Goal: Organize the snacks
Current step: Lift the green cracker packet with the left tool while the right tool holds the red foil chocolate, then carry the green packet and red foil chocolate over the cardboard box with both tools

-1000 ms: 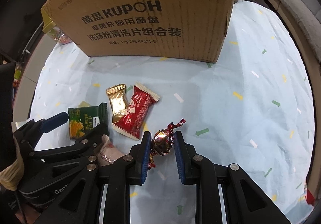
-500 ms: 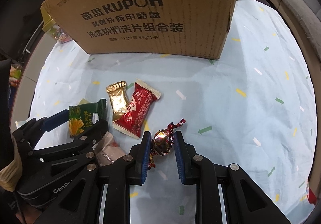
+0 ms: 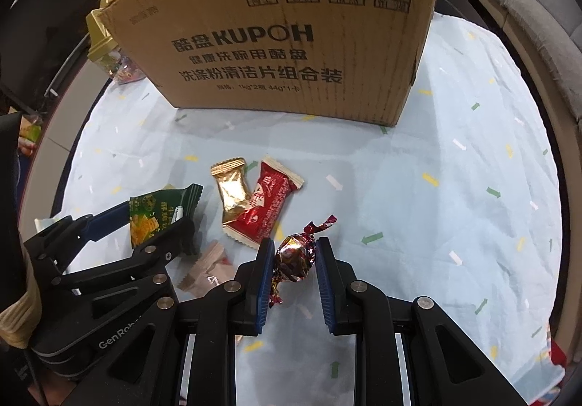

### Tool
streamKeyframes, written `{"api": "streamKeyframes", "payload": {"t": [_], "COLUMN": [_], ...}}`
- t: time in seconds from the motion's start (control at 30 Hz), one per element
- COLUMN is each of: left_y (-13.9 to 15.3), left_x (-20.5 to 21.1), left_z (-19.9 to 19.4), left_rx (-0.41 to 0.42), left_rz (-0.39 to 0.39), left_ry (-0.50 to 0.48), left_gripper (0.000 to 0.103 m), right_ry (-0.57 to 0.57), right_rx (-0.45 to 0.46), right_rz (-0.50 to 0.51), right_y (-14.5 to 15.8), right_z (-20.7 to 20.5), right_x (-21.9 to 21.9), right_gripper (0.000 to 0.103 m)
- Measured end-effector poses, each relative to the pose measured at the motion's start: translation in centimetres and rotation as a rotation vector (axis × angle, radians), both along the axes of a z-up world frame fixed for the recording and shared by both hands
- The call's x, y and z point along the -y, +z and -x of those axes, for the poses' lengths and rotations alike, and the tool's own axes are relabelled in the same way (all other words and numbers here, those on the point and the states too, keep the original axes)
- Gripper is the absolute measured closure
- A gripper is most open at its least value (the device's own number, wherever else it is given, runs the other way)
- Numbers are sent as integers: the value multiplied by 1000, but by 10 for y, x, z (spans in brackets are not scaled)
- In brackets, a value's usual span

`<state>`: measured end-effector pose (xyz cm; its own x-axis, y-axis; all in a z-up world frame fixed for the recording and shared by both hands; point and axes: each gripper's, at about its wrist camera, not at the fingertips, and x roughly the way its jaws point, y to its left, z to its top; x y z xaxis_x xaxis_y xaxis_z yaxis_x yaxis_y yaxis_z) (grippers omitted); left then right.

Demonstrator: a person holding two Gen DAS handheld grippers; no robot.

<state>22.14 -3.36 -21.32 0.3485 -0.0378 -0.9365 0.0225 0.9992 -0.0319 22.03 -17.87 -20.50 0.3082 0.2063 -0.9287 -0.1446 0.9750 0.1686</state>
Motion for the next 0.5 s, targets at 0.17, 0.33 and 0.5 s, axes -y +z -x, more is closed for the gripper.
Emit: {"api": "streamKeyframes", "payload": {"t": [0.17,0.33,0.5], "left_y": [9,18,29], "left_x": [-3,-3,-2], "left_z": [5,8,9], "left_rx": [20,37,57], "left_rz": [3,5,6], "left_ry": [3,3,3], "left_gripper": [38,38,38], "right_ry": [3,5,3], "right_rx": [14,32,51], "right_rz": [-1,1,1], "right_y": [8,19,30], "right_z": [3,6,9], "right_x": [0,0,0], "right_gripper": [78,78,78]}}
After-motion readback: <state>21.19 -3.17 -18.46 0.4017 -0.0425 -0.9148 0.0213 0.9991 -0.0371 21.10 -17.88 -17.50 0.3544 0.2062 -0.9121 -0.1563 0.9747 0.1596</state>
